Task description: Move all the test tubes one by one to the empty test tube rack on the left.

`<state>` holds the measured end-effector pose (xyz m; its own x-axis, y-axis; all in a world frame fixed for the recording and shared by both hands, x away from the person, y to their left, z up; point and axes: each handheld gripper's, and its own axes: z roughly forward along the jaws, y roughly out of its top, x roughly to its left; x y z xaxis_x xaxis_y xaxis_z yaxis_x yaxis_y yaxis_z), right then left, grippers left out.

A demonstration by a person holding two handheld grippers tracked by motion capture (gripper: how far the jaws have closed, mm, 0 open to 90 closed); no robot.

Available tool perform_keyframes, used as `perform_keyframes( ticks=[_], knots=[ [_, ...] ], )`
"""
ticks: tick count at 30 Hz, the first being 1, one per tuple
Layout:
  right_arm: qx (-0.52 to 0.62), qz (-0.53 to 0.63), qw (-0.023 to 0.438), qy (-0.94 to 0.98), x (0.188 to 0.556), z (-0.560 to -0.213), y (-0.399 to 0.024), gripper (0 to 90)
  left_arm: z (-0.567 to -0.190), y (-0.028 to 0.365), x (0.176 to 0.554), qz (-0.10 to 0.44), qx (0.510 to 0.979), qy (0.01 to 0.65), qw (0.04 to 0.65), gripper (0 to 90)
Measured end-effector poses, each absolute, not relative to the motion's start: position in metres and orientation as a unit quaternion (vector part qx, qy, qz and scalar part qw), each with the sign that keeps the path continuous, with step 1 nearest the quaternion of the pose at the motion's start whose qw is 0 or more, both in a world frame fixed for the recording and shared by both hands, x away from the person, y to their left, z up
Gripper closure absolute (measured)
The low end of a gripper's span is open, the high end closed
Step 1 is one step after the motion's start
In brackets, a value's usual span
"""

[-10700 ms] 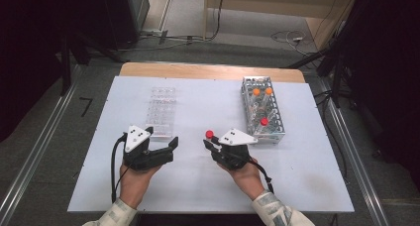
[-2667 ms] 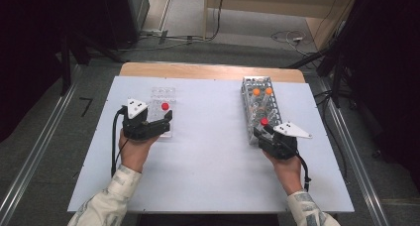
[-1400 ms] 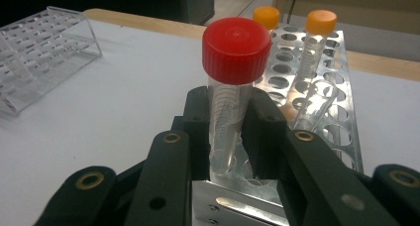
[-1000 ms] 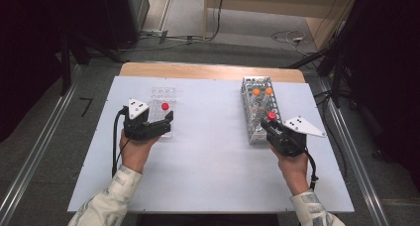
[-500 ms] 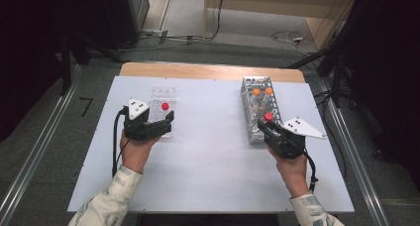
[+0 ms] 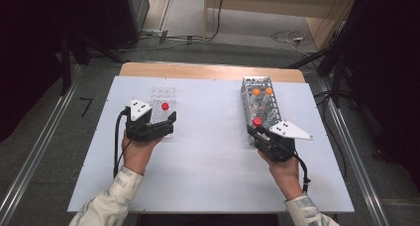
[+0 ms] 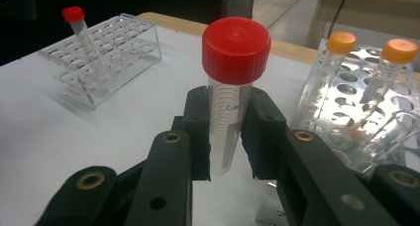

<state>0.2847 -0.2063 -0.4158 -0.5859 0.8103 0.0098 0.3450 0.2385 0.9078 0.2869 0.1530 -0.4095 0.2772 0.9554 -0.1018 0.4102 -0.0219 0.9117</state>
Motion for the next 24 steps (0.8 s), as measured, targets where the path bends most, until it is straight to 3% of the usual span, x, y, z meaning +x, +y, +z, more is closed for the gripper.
perform_keyframes(
  ticks=[24],
  knots=[
    [0.342,0.464,0.204,0.792,0.277,-0.44,-0.158,71.5,-0.405,0.127,0.275,0.281,0.676,0.489,0.474,18.3]
  ],
)
